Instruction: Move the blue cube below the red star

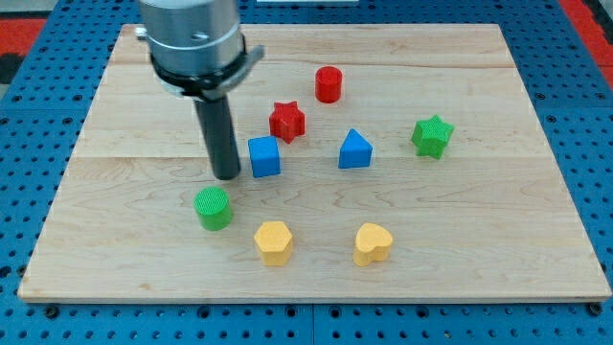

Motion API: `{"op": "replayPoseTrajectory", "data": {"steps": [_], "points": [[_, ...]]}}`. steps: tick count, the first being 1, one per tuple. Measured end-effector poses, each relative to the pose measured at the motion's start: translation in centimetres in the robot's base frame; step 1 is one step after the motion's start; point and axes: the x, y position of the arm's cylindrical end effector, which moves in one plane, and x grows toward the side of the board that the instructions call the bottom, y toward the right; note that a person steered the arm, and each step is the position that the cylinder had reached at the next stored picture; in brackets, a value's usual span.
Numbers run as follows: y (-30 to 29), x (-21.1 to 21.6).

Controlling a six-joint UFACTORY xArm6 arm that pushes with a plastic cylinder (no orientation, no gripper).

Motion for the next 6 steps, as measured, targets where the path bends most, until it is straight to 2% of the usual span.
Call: {"op": "replayPoseTrajectory", "data": {"steps": [1, 4, 5, 6], "points": [[-0.5, -0.8], [4.6, -1.7], [4.1, -1.5], [-5.1, -1.8]]}}
